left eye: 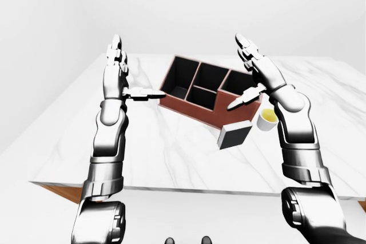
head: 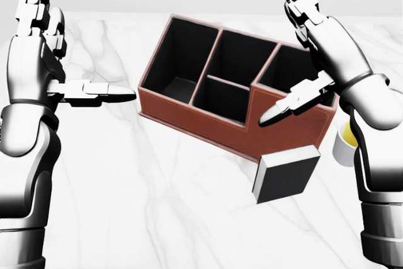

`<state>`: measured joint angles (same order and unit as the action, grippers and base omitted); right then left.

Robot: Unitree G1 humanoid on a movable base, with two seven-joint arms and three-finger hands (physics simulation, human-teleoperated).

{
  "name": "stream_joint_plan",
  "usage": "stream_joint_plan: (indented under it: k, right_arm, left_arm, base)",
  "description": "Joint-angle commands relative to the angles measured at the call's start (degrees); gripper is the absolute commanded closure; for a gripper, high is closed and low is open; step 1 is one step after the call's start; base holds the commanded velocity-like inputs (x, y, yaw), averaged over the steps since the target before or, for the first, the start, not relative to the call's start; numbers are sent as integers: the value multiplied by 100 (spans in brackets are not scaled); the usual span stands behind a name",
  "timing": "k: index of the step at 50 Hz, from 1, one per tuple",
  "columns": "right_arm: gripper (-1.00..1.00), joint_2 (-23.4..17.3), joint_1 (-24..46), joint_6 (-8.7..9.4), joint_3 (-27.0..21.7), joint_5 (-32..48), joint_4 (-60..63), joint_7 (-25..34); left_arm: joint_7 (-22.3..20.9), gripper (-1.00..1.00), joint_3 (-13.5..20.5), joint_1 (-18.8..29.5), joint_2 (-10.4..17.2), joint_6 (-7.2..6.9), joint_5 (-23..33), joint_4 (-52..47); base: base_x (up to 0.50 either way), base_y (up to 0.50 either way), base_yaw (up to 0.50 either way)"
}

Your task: Pick up the book and place it in the right compartment of the caddy.

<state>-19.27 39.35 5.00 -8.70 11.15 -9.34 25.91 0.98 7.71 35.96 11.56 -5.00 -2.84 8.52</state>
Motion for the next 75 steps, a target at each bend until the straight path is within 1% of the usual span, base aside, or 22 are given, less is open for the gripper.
stream_joint_plan:
  k: [1, 25, 30, 33, 34, 36, 38, 42, 43, 45, 46, 47, 49, 51, 52, 56, 57, 59, 60, 75]
  right_arm:
    - [-100, 9, -43, 0, 6, 24, -13, 45]
    - [-100, 29, -83, 0, 33, 104, -15, 162]
    - [-100, 39, -118, 0, 36, 136, 18, 171]
    - [-100, 3, -203, 0, 84, 322, 63, 133]
    - [-100, -21, -364, 0, 128, 331, 298, 355]
    - [-100, 15, -390, 0, 71, 526, 485, 226]
    - [-100, -30, -447, 0, 151, 844, 509, 203]
    - [-100, 32, -515, 0, 149, 1133, 702, 277]
    - [-100, -15, -546, -192, 218, 1430, 750, 182]
    - [-100, 15, -551, -429, 209, 1682, 759, 176]
    - [-100, 20, -567, -609, 221, 1786, 778, 180]
    - [-100, 52, -578, -638, 209, 1854, 834, 225]
    - [-100, 87, -599, -761, 211, 2003, 913, 264]
    - [-100, 83, -622, -953, 227, 2181, 956, 270]
    - [-100, 100, -627, -1000, 226, 2235, 978, 298]
    - [-100, 116, -660, -1000, 229, 2392, 1047, 387]
    - [-62, 98, -752, -1000, 287, 2521, 1164, 481]
    - [-62, 130, -756, -1000, 258, 2556, 1171, 513]
    - [-48, 129, -846, -1000, 290, 2655, 1348, 595]
    - [-48, 211, -844, -1000, 211, 2726, 1354, 665]
  left_arm:
    - [22, -100, 6, 52, 5, 0, 32, 233]
    - [60, -100, -1, 29, -3, 0, 14, 69]
    - [56, -100, -2, -23, -2, 0, 11, -94]
    - [50, -100, 3, -42, -5, 0, 15, -117]
    - [55, -100, 9, -44, -4, 0, 11, -135]
    - [58, -100, 11, -42, -5, 0, 8, -125]
    - [54, -100, 7, -42, -7, 0, 10, -99]
    - [50, -100, 2, -35, -12, 0, 9, -45]
    - [49, -100, 1, -35, -16, 0, 7, -23]
    - [45, -100, -2, -45, -17, 0, 5, -34]
    - [45, -100, -2, -56, -19, 0, 5, -57]
    - [39, -100, -3, -63, -19, 0, 3, -65]
    - [25, -100, -5, -73, -21, 0, 8, -39]
    - [19, -100, -2, -72, -23, 0, 8, 5]
    - [18, -100, -1, -75, -22, 0, 6, 1]
    - [16, -100, 1, -68, -21, 0, 2, 35]
    - [20, -100, 6, -47, -24, 0, -7, 85]
    - [22, -100, 5, -45, -22, 0, -11, 91]
    - [25, -100, 0, -35, -24, 0, -12, 108]
    - [26, -100, -4, -31, -22, 0, -19, 114]
  base:
    - [20, 1, 0]
    - [20, 1, 0]
    - [20, 1, 0]
    - [0, 0, 0]
    - [0, 0, 0]
    - [0, 0, 0]
    - [0, 0, 0]
    - [0, 0, 0]
    - [0, 0, 0]
    - [0, 0, 0]
    - [0, 0, 0]
    - [0, 0, 0]
    - [0, 0, 0]
    - [0, 0, 0]
    - [0, 0, 0]
    - [0, 0, 0]
    - [0, 0, 0]
    - [0, 0, 0]
    - [0, 0, 0]
    - [0, 0, 0]
